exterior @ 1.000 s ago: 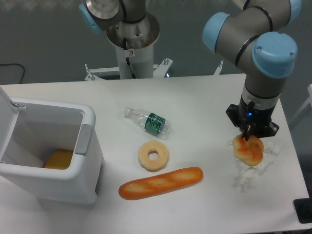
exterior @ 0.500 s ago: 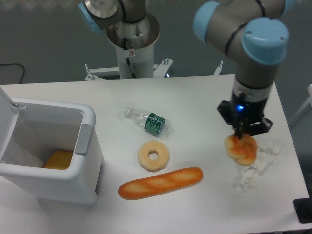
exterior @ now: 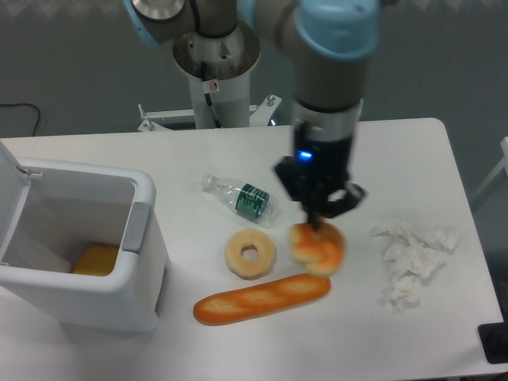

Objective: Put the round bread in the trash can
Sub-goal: 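Carry the bread roll over the white trash bin opening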

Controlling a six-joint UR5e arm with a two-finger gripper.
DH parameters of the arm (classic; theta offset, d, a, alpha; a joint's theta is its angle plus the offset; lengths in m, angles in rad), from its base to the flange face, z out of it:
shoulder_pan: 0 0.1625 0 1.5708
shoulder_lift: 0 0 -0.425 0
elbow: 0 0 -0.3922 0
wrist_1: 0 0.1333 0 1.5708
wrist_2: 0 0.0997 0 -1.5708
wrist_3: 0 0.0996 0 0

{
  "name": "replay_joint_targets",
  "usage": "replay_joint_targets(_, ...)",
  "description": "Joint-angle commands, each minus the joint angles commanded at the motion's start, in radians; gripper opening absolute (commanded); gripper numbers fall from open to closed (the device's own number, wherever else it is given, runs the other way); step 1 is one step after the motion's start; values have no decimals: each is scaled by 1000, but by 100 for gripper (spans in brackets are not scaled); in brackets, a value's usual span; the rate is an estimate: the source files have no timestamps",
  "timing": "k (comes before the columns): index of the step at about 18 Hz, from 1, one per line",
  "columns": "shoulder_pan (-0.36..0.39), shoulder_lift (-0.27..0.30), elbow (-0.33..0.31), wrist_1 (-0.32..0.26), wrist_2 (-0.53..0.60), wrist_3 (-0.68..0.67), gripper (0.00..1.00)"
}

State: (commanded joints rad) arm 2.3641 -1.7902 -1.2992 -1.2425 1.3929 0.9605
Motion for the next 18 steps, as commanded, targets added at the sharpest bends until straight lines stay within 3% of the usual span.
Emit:
replay_joint_targets(9, -222, 48, -9, 3, -35, -146, 0)
replay_joint_targets(16, -295, 51, -37, 3, -66, -189, 0)
replay_joint_targets(17, -296, 52, -44, 2, -83, -189, 8)
replay_joint_targets(18, -298, 58, -54, 3, -113, -183, 23)
